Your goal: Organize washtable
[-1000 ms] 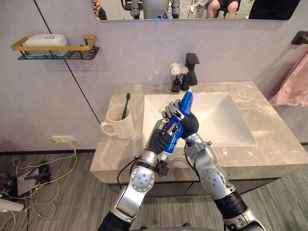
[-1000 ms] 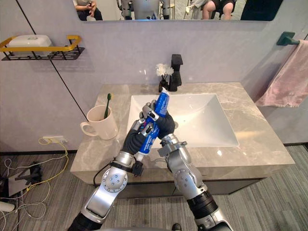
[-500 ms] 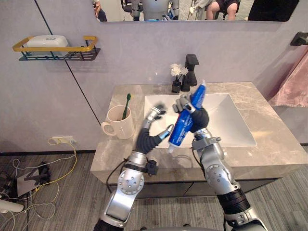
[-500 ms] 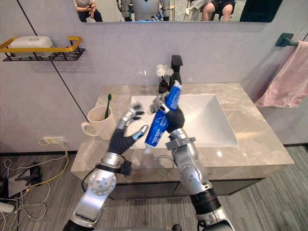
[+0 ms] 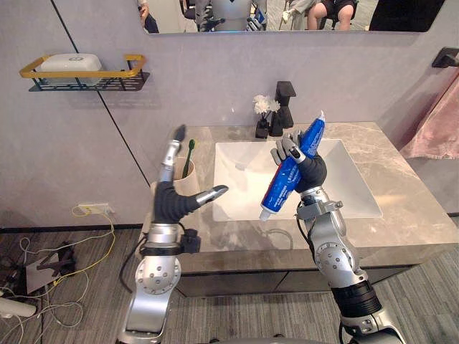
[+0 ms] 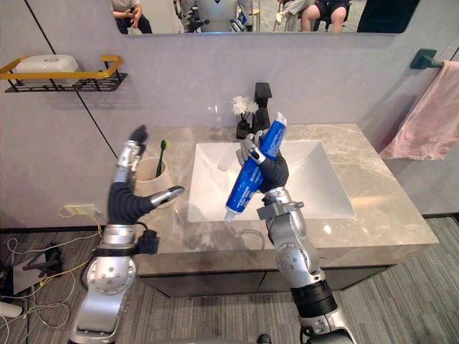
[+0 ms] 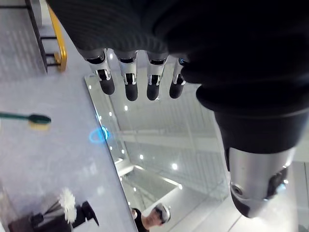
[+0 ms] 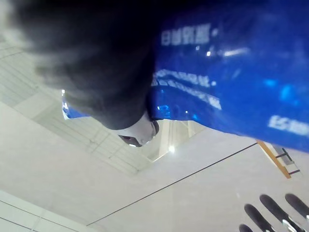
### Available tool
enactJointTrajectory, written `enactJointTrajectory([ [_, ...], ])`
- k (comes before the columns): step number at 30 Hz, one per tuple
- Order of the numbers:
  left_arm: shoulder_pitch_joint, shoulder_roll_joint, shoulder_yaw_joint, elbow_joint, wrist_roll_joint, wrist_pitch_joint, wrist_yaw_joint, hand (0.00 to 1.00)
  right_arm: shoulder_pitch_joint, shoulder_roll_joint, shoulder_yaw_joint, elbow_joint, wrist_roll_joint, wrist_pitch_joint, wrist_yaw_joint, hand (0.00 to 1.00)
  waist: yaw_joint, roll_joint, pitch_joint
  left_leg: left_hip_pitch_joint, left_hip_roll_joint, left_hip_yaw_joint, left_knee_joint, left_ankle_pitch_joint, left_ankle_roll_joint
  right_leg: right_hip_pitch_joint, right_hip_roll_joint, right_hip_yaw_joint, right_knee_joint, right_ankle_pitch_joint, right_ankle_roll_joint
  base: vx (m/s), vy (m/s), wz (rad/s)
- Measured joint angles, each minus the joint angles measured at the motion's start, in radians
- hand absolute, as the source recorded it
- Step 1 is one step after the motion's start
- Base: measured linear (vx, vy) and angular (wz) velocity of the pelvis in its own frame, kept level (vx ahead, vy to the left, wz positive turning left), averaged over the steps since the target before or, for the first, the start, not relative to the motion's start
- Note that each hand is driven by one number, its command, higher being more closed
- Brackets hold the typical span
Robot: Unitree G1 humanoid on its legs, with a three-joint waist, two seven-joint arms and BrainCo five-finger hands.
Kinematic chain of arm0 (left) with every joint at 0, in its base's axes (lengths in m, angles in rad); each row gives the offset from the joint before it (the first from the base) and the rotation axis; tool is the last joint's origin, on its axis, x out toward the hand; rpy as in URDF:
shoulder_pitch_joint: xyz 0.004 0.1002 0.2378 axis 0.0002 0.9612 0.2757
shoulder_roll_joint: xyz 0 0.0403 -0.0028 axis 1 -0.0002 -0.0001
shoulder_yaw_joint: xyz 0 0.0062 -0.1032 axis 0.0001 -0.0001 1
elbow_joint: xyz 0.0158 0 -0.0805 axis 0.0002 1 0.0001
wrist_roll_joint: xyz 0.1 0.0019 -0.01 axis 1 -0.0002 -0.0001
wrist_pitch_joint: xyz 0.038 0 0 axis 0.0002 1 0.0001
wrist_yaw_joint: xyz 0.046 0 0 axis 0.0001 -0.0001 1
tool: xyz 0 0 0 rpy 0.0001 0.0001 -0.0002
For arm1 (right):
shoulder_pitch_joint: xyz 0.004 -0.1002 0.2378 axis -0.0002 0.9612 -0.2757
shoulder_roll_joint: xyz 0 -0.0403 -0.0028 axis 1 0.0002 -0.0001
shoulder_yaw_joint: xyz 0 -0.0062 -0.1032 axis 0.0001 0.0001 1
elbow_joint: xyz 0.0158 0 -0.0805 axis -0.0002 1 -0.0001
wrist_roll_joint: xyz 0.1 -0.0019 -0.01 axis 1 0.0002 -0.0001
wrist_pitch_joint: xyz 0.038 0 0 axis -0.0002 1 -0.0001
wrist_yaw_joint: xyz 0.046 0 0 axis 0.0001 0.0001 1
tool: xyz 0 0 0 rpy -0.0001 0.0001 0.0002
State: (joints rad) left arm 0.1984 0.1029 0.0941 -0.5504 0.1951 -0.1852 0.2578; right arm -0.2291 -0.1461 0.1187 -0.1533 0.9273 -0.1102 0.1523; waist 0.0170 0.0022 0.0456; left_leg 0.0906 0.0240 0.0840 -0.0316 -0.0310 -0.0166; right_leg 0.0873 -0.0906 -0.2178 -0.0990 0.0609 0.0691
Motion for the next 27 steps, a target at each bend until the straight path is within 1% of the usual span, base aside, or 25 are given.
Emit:
enactJointTrajectory([
  [1, 0.008, -0.010, 0.028, 0.002, -0.013, 0.000, 0.008, 0.00, 0.004, 0.000, -0.009, -0.001, -0.005, -0.001, 0.000, 1.00, 0.000, 0.001, 0.000, 0.001, 0.000, 0.000, -0.001, 0.000, 0.000, 0.000, 0.000, 0.000, 0.000, 0.000, 0.000, 0.00, 0.000, 0.00],
  [2, 0.023, -0.032, 0.088, 0.010, -0.043, -0.001, 0.018, 0.00, 0.014, 0.000, -0.028, -0.006, -0.013, -0.001, 0.000, 1.00, 0.001, 0.002, 0.001, 0.002, 0.000, 0.000, -0.003, 0.000, 0.000, 0.001, 0.000, 0.000, 0.000, 0.000, 0.000, 0.00, 0.000, 0.00],
  [3, 0.029, -0.049, 0.141, 0.035, -0.073, -0.004, 0.031, 0.00, 0.035, 0.001, -0.051, -0.027, -0.018, -0.001, -0.001, 1.00, 0.005, 0.004, 0.002, 0.003, 0.000, -0.001, -0.004, 0.000, 0.000, 0.003, -0.001, -0.002, 0.000, -0.001, 0.001, 0.00, 0.000, 0.00],
  [5, 0.047, -0.070, 0.211, 0.085, -0.111, -0.008, 0.047, 0.00, 0.047, 0.002, -0.072, -0.035, -0.021, -0.002, 0.000, 1.00, 0.007, 0.006, 0.004, 0.007, 0.000, -0.001, -0.006, 0.000, 0.000, 0.005, -0.002, -0.002, 0.000, -0.002, 0.001, 0.00, 0.000, 0.00],
  [6, 0.053, -0.076, 0.231, 0.106, -0.120, -0.008, 0.050, 0.00, 0.050, 0.002, -0.080, -0.035, -0.027, -0.003, 0.000, 1.00, 0.007, 0.007, 0.004, 0.008, 0.000, -0.001, -0.007, 0.000, 0.000, 0.007, -0.002, -0.003, 0.000, -0.003, 0.002, 0.00, 0.000, 0.00],
  [8, 0.061, -0.091, 0.289, 0.215, -0.170, -0.011, 0.049, 0.00, 0.069, 0.002, -0.108, -0.035, -0.040, -0.008, -0.001, 1.00, 0.016, 0.007, 0.004, 0.015, 0.000, -0.002, -0.013, 0.000, -0.001, 0.012, -0.006, -0.007, -0.001, -0.006, 0.001, 0.00, 0.000, 0.04],
  [10, 0.064, -0.095, 0.316, 0.313, -0.219, -0.010, 0.046, 0.00, 0.079, 0.002, -0.127, -0.035, -0.047, -0.017, -0.001, 1.00, 0.024, 0.008, 0.005, 0.019, 0.000, -0.004, -0.024, 0.001, -0.002, 0.011, -0.006, -0.011, -0.001, -0.006, 0.001, -0.02, -0.004, 0.05],
  [12, 0.080, -0.106, 0.332, 0.391, -0.245, -0.007, 0.042, 0.00, 0.081, 0.002, -0.141, -0.035, -0.054, -0.020, -0.001, 1.00, 0.026, 0.008, 0.005, 0.018, -0.001, -0.007, -0.024, 0.001, -0.002, 0.012, -0.007, -0.015, -0.001, -0.007, 0.002, -0.02, 0.001, 0.06],
  [15, 0.103, -0.117, 0.345, 0.536, -0.274, 0.004, 0.004, 0.00, 0.081, 0.002, -0.159, -0.035, -0.057, -0.025, -0.001, 1.00, 0.027, 0.008, 0.005, 0.014, -0.005, -0.014, -0.024, 0.001, -0.002, 0.013, -0.012, -0.023, -0.001, -0.010, 0.005, -0.01, 0.005, 0.08],
  [17, 0.105, -0.119, 0.349, 0.697, -0.315, 0.010, -0.024, 0.00, 0.082, 0.002, -0.160, -0.035, -0.069, -0.034, -0.001, 1.00, 0.028, 0.007, 0.005, 0.011, -0.007, -0.019, -0.024, 0.001, -0.002, 0.012, -0.015, -0.027, -0.001, -0.011, 0.008, -0.01, 0.005, 0.06],
  [20, 0.105, -0.120, 0.348, 0.865, -0.342, 0.025, -0.052, 0.00, 0.086, 0.008, -0.159, -0.035, -0.075, -0.037, 0.000, 1.00, 0.029, 0.005, 0.004, 0.011, -0.008, -0.020, -0.024, 0.001, -0.001, 0.012, -0.015, -0.028, -0.001, -0.012, 0.009, 0.00, 0.000, 0.00],
  [21, 0.105, -0.122, 0.347, 0.952, -0.343, 0.033, -0.070, 0.00, 0.091, 0.014, -0.158, -0.035, -0.075, -0.039, 0.000, 1.00, 0.029, 0.003, 0.005, 0.011, -0.008, -0.022, -0.024, 0.001, -0.001, 0.012, -0.015, -0.029, -0.001, -0.013, 0.010, 0.00, 0.000, 0.00],
  [23, 0.105, -0.127, 0.346, 1.019, -0.344, 0.043, -0.086, 0.00, 0.100, 0.020, -0.157, -0.035, -0.075, -0.039, 0.000, 1.00, 0.028, 0.001, 0.006, 0.010, -0.008, -0.025, -0.024, 0.001, -0.001, 0.013, -0.015, -0.031, 0.000, -0.014, 0.010, -0.01, -0.009, 0.04],
  [24, 0.104, -0.132, 0.344, 1.082, -0.345, 0.051, -0.101, 0.00, 0.109, 0.021, -0.150, -0.035, -0.074, -0.039, 0.000, 1.00, 0.029, 0.000, 0.006, 0.010, -0.008, -0.027, -0.024, 0.001, -0.001, 0.014, -0.016, -0.034, 0.000, -0.014, 0.010, -0.02, -0.008, 0.03],
  [27, 0.102, -0.133, 0.325, 1.167, -0.341, 0.062, -0.129, 0.00, 0.110, 0.022, -0.138, -0.035, -0.075, -0.039, 0.001, 1.00, 0.029, -0.008, 0.011, 0.010, -0.008, -0.029, -0.021, 0.001, -0.001, 0.016, -0.016, -0.037, 0.000, -0.014, 0.010, -0.03, -0.008, 0.02],
])
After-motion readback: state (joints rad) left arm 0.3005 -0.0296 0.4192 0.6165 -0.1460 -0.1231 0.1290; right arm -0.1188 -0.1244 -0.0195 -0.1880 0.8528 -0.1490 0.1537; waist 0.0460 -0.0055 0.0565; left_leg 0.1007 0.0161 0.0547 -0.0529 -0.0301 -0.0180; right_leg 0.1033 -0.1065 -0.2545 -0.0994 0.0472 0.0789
